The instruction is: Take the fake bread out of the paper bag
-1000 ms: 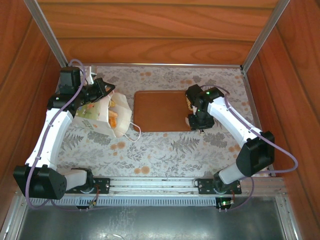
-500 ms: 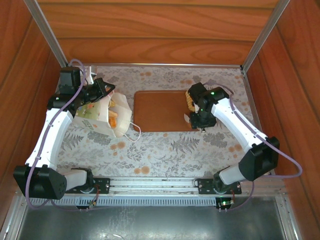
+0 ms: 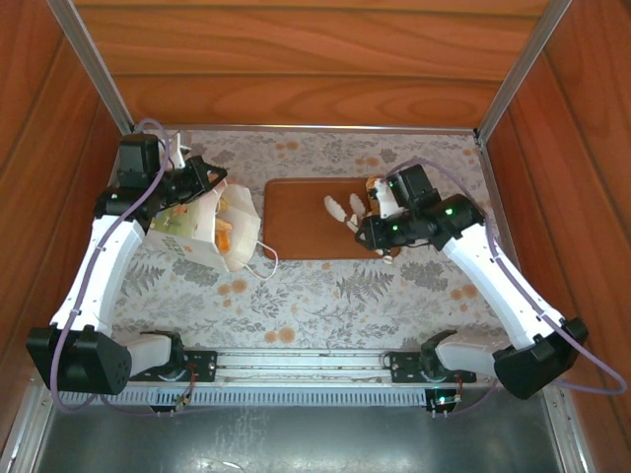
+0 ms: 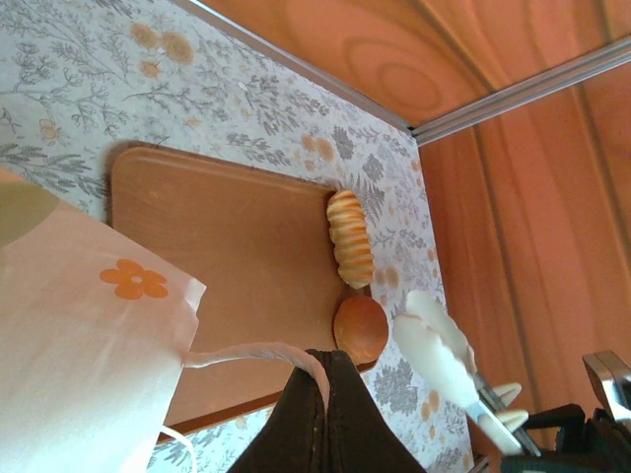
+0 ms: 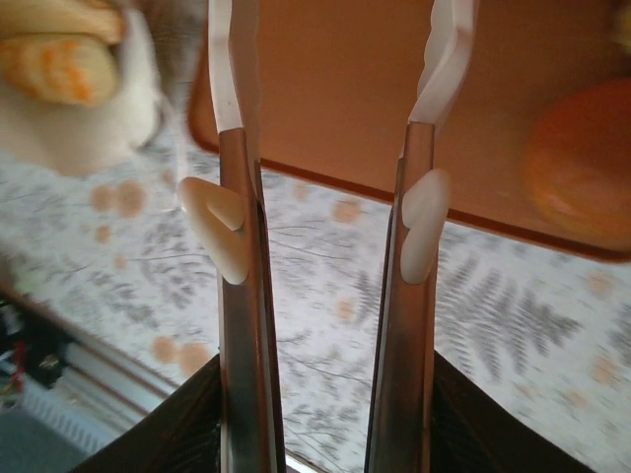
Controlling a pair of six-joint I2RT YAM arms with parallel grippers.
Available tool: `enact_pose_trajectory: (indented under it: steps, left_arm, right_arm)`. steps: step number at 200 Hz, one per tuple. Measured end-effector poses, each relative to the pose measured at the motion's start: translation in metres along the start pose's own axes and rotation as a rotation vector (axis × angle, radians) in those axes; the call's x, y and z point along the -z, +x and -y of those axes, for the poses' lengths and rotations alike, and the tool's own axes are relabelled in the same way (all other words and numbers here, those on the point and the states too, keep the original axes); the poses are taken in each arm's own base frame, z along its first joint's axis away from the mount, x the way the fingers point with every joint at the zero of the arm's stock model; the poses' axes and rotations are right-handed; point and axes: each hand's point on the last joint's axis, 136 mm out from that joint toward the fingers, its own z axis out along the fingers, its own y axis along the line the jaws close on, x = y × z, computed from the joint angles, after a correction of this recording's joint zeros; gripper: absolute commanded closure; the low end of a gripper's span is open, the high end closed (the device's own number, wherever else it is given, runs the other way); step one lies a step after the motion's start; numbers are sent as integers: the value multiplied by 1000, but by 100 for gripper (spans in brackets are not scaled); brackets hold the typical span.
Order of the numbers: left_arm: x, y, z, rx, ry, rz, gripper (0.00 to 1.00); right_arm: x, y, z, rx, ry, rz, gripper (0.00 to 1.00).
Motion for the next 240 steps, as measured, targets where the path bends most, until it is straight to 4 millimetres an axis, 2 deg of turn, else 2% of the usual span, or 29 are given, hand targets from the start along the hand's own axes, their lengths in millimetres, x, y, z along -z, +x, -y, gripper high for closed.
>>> enact_pose_trajectory:
  steps: [53,95,123,180,215,240]
  left_arm:
    - [0,0,-2,1,-10,7,100]
    - [2,0,-1,-3,-8,11,100]
    - [3,-1,1,-6,-5,15,100]
    - [4,-1,1,-7,-4,17,100]
    - [5,-1,2,-9,-2,19,100]
    - [5,-1,2,-10,-2,19,100]
  right_arm:
    - [-37,12,-71,192,-214,-51,54]
    - [-81,27,-99,317,-238,-150,53]
    - [-104,26,-116,397,-241,-183,53]
    - [-140,18,-132,597,-167,-201,50]
    - [-161,9,-125,774,-57,-209,50]
    - [-168,-1,-120,912,6,-211,49]
